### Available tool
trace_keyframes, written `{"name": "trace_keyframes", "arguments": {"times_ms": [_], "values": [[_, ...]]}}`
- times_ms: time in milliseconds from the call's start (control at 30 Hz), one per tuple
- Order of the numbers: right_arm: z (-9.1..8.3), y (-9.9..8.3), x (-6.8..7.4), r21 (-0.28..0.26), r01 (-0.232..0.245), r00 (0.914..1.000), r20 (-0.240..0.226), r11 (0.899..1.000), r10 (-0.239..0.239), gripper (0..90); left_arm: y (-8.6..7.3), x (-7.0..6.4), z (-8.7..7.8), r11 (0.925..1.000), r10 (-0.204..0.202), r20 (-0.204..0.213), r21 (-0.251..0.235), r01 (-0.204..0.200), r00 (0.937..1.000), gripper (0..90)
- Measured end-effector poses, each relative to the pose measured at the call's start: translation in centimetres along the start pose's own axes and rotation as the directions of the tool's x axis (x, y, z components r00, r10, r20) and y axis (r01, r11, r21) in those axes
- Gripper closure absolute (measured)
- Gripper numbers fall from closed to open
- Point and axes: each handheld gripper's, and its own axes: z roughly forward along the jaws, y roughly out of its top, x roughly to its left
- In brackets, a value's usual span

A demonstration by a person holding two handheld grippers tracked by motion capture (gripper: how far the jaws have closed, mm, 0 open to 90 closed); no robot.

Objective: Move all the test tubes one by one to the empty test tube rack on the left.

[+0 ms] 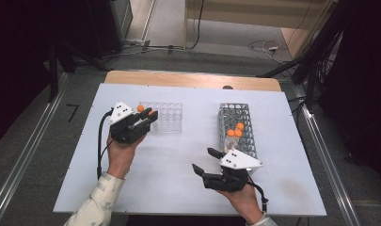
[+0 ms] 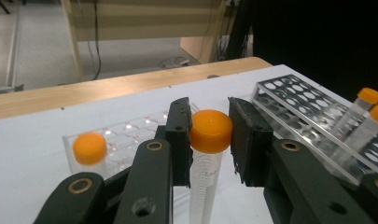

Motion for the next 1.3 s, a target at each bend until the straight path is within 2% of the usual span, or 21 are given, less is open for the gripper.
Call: {"name": "trace_keyframes", "arguments": {"times_ms": [267, 500, 700, 900, 1300], "values": [[-3.5, -2.5, -1.2, -0.013, -0.036, 0.9986, 0.037, 0.999, 0.037, 27.0, 2.0, 1.1, 1.1, 1.0, 0.0, -0.055, -0.003, -0.001, 0.9985, 70.7], [-4.8, -3.2, -2.1, -0.028, -0.057, 0.9959, 0.068, 0.998, 0.059, 27.3, 3.0, 2.0, 1.7, 0.9999, 0.01, -0.109, -0.008, -0.011, 0.994, 70.7], [-4.9, -3.3, -2.2, -0.029, -0.054, 0.9954, 0.078, 0.998, 0.056, 27.5, 2.8, 2.7, 2.4, 0.9998, 0.016, -0.145, -0.013, -0.018, 0.9893, 70.7], [-5.0, -3.3, -2.2, -0.034, -0.057, 0.995, 0.08, 0.998, 0.06, 27.7, 2.5, 2.9, 3.0, 0.9996, 0.025, -0.159, -0.005, -0.026, 0.9869, 70.7], [-5.1, -3.3, -2.3, -0.037, -0.054, 0.9949, 0.083, 0.998, 0.057, 27.7, 0.7, 3.3, 3.7, 0.9995, 0.016, -0.165, 0.028, -0.012, 0.9862, 70.5]]}}
